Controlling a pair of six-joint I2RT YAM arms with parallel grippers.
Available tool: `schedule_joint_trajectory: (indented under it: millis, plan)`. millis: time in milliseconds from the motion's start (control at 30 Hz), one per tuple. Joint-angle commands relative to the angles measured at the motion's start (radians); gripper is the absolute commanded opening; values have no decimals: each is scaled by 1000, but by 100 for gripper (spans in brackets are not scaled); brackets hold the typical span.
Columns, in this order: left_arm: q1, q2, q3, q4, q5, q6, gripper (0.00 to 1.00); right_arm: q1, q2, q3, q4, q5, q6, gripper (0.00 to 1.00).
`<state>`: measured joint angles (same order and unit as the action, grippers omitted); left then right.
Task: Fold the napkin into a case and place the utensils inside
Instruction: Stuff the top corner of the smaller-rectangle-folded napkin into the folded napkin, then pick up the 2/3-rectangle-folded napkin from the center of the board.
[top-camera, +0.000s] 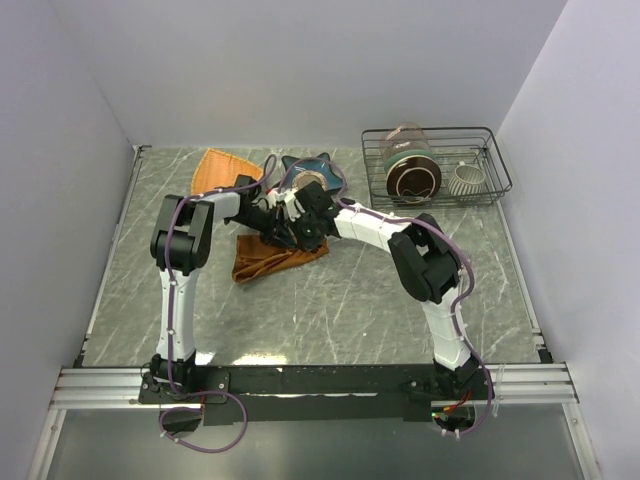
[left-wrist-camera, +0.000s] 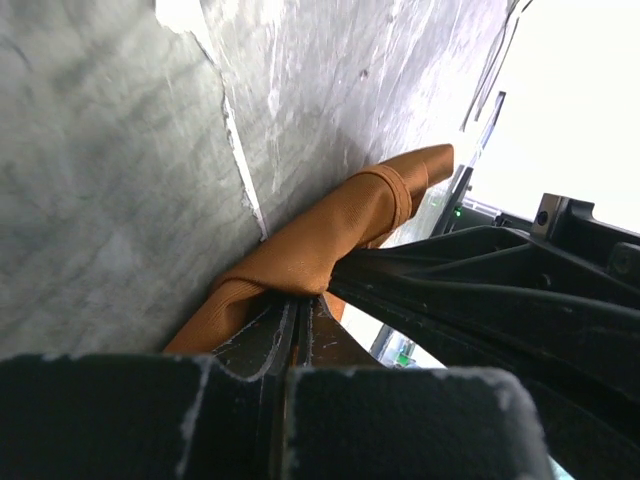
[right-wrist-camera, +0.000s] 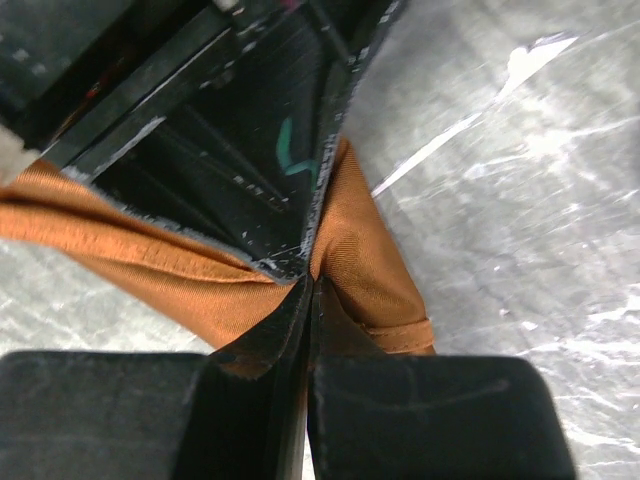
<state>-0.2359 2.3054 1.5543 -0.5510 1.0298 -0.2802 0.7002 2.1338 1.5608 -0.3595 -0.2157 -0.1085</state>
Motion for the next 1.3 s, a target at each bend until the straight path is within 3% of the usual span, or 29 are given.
schedule_joint_trajectory:
  millis: [0,267,433,533,633,733,833,933,1067,1267]
  plan:
    - [6,-29,0,48,15,-17,4,-4,48,48,-22,59,27,2]
    - [87,-144,-68,36,24,1,37,-10,35,-5,-36,104,33,0]
    - [148,-270,-128,33,69,70,48,-11,35,-18,-30,101,38,0]
    - [202,-356,-157,-22,52,182,53,-16,37,-7,-29,93,44,0]
    - [228,-397,-125,-162,-28,516,57,-19,41,1,-30,91,43,0]
    - [224,-431,-102,-277,-120,718,60,-21,35,-2,-22,90,43,0]
    - [192,-466,-123,-354,-193,875,61,-28,40,5,-21,90,47,0]
    - [132,-549,-230,-297,-268,953,63,-31,49,24,-30,85,49,0]
    - [-9,-645,-344,-149,-402,948,65,-34,52,35,-32,78,46,0]
    - [-100,-630,-384,-1,-520,892,65,-39,51,42,-33,73,43,0]
